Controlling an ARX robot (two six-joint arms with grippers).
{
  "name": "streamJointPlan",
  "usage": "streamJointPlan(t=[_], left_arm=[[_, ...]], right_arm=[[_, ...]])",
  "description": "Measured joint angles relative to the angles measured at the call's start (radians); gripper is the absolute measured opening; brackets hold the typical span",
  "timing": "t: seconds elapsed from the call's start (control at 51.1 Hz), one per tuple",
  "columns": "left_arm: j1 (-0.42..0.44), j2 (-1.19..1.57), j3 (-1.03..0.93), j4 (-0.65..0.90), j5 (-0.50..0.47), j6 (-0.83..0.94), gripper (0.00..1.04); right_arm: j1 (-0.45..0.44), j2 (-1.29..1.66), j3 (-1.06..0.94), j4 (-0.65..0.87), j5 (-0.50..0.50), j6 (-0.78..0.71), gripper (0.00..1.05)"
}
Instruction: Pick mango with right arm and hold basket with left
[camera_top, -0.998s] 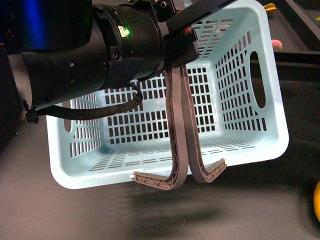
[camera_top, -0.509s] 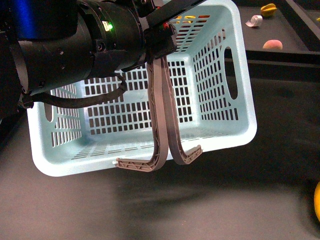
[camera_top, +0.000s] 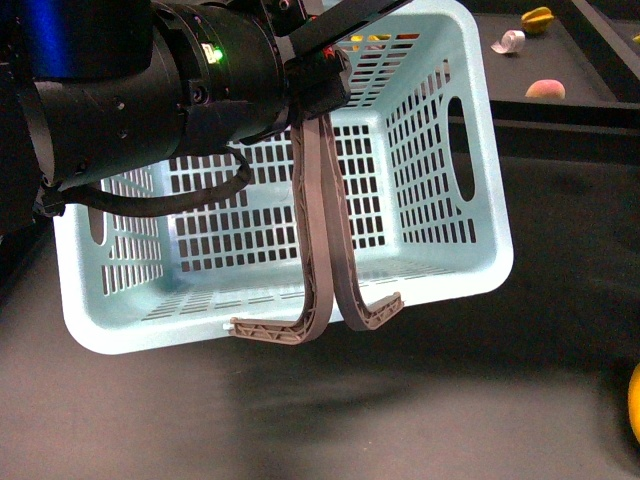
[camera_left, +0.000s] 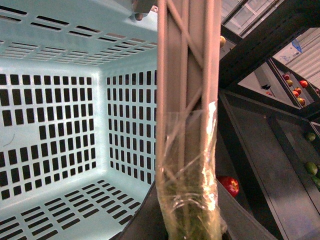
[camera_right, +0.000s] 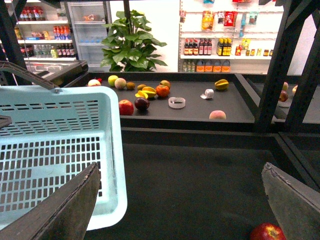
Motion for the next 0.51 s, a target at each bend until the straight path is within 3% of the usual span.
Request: streamJointPlan(t=[0.509], left_arm=[[0.000,0.000,0.000,0.000,0.000,0.000,0.09]], right_arm=[[0.000,0.000,0.000,0.000,0.000,0.000,0.96]])
